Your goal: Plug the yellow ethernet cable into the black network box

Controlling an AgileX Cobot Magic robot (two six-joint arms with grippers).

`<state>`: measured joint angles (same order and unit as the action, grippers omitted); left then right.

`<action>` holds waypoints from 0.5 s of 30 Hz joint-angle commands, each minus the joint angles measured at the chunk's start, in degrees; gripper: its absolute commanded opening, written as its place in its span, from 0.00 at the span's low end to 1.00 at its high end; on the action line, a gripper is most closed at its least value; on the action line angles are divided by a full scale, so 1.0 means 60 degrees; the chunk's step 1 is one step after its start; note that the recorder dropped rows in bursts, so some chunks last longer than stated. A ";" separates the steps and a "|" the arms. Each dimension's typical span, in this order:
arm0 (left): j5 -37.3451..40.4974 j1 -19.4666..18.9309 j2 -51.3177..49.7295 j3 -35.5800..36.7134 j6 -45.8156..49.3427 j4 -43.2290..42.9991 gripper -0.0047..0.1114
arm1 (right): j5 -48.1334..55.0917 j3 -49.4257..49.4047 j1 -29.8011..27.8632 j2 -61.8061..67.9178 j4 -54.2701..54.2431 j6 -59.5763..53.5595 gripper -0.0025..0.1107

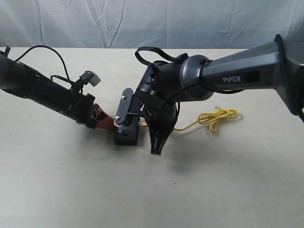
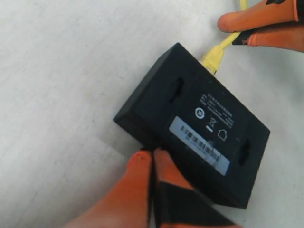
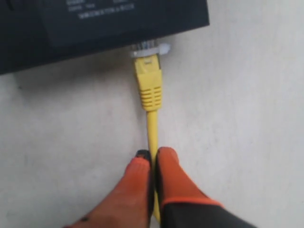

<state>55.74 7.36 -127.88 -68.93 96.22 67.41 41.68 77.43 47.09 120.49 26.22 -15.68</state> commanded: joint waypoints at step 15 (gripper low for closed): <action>-0.1047 0.0028 -0.0278 0.0137 -0.0011 -0.0809 0.04 | -0.0348 0.0052 0.0045 -0.0135 -0.0136 0.0185 0.48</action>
<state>55.74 7.36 -127.88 -68.93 96.22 67.41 38.85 77.55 47.44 120.85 25.29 -15.03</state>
